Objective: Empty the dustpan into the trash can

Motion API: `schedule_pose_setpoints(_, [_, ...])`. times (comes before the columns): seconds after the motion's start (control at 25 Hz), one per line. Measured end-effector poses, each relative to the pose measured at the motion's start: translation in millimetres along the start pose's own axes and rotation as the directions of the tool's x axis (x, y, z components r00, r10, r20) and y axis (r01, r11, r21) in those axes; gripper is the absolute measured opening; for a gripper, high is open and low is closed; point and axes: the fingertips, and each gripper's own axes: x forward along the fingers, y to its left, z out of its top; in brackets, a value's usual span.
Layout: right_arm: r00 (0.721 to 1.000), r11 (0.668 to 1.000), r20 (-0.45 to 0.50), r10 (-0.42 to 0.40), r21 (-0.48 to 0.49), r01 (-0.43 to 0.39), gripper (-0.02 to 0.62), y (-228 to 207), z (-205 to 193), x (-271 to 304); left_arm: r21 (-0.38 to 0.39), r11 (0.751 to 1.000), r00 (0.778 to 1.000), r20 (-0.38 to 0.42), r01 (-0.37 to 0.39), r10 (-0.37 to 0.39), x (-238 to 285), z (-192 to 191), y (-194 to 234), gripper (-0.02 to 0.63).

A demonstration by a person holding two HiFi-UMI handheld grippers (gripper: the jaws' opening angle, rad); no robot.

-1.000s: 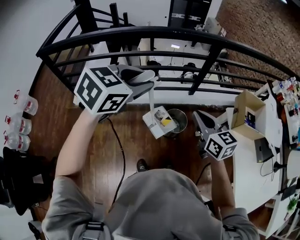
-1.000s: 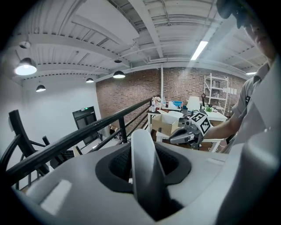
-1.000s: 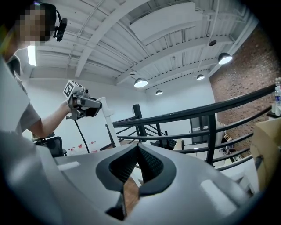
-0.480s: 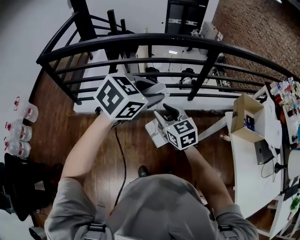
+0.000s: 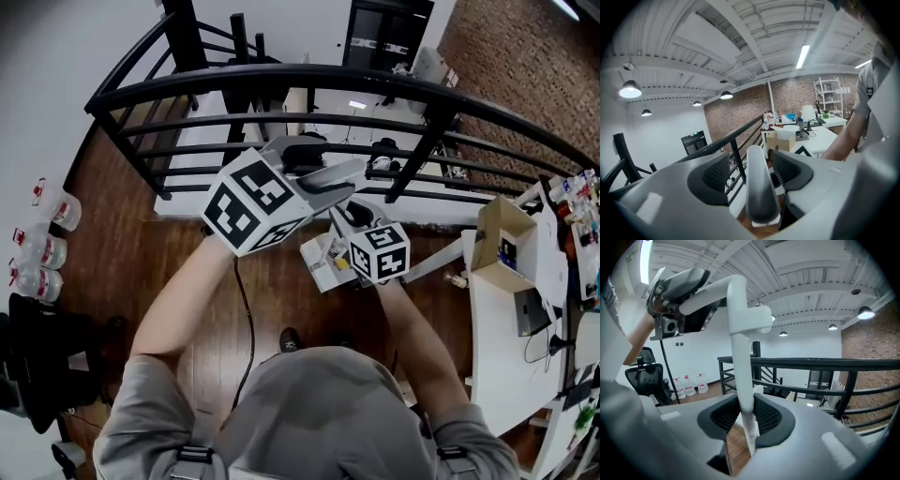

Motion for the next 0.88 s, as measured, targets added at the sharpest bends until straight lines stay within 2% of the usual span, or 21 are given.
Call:
schedule_pose_setpoints(0.12, [0.999, 0.998, 0.017, -0.042, 0.050, 0.041, 0.087, -24, 6, -6, -0.048, 0.997, 0.990, 0.124, -0.062, 0.067, -29, 14, 15, 0.299])
schedule_pose_setpoints(0.2, [0.997, 0.995, 0.027, -0.070, 0.078, 0.067, 0.086, -39, 11, -11, -0.081, 0.993, 0.983, 0.158, -0.085, 0.097, -43, 10, 22, 0.299])
schedule_pose_setpoints(0.32, [0.993, 0.987, 0.043, -0.113, 0.123, 0.107, 0.086, -63, 15, -22, -0.124, 0.989, 0.987, 0.132, -0.080, 0.096, -41, -18, 22, 0.299])
schedule_pose_setpoints(0.56, [0.979, 0.960, 0.096, -0.182, 0.231, 0.156, 0.086, -115, 13, -50, -0.219, 0.976, 0.995, 0.095, 0.009, 0.012, 11, -73, -10, 0.286])
schedule_pose_setpoints(0.72, [0.963, 0.929, 0.137, -0.234, 0.323, 0.180, 0.085, -165, 8, -82, -0.268, 0.960, 0.996, 0.063, 0.074, -0.060, 60, -91, -43, 0.275])
schedule_pose_setpoints(0.88, [0.940, 0.886, 0.159, -0.300, 0.413, 0.213, 0.084, -221, -5, -121, -0.288, 0.951, 0.994, 0.039, 0.112, -0.105, 107, -93, -62, 0.265])
